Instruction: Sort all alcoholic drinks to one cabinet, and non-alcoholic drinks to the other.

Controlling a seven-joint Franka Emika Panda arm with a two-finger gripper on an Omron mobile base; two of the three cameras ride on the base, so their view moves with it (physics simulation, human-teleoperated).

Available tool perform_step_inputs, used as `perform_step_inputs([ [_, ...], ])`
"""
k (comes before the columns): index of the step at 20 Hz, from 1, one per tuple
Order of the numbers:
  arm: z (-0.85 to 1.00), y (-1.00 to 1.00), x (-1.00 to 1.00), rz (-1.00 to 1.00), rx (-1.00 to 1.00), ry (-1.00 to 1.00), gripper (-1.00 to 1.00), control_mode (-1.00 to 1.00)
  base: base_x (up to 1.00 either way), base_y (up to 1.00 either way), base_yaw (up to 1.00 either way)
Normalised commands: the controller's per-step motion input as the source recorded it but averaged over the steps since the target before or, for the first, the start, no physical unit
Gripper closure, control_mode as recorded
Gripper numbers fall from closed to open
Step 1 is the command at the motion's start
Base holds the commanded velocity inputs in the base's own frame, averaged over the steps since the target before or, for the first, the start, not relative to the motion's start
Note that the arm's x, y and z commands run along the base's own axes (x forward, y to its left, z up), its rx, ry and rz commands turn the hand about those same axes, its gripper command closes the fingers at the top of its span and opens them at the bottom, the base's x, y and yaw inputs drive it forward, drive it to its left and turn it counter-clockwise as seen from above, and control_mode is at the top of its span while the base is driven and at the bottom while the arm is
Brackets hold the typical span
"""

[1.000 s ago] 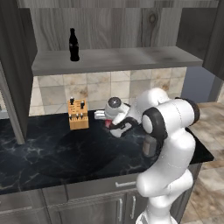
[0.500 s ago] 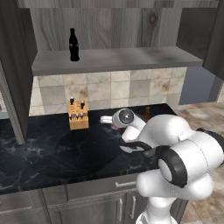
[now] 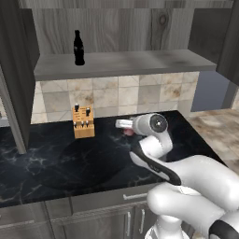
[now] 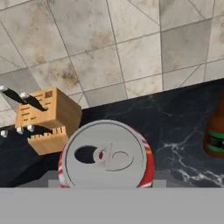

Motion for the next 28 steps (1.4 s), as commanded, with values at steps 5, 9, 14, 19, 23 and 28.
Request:
perform_step_inputs([
  [5, 1.0, 0.0, -0.42, 0.05, 0.02, 0.05, 1.0, -1.0, 0.0, 0.0, 0.0],
  [9, 0.87, 0.0, -0.63, 0.03, 0.0, 0.01, 1.0, -1.0, 0.0, 0.0, 0.0],
  [14, 0.88, -0.01, -0.67, 0.0, 0.0, 0.0, 1.0, -1.0, 0.0, 0.0, 0.0],
  [19, 0.78, -0.07, -0.5, 0.0, -0.07, -0.13, 1.0, -1.0, 0.0, 0.0, 0.0],
  [23, 0.68, -0.16, -0.18, 0.0, -0.12, -0.16, 1.0, -1.0, 0.0, 0.0, 0.0],
  [28, 0.63, -0.32, -0.03, -0.01, -0.12, -0.14, 1.0, -1.0, 0.0, 0.0, 0.0],
])
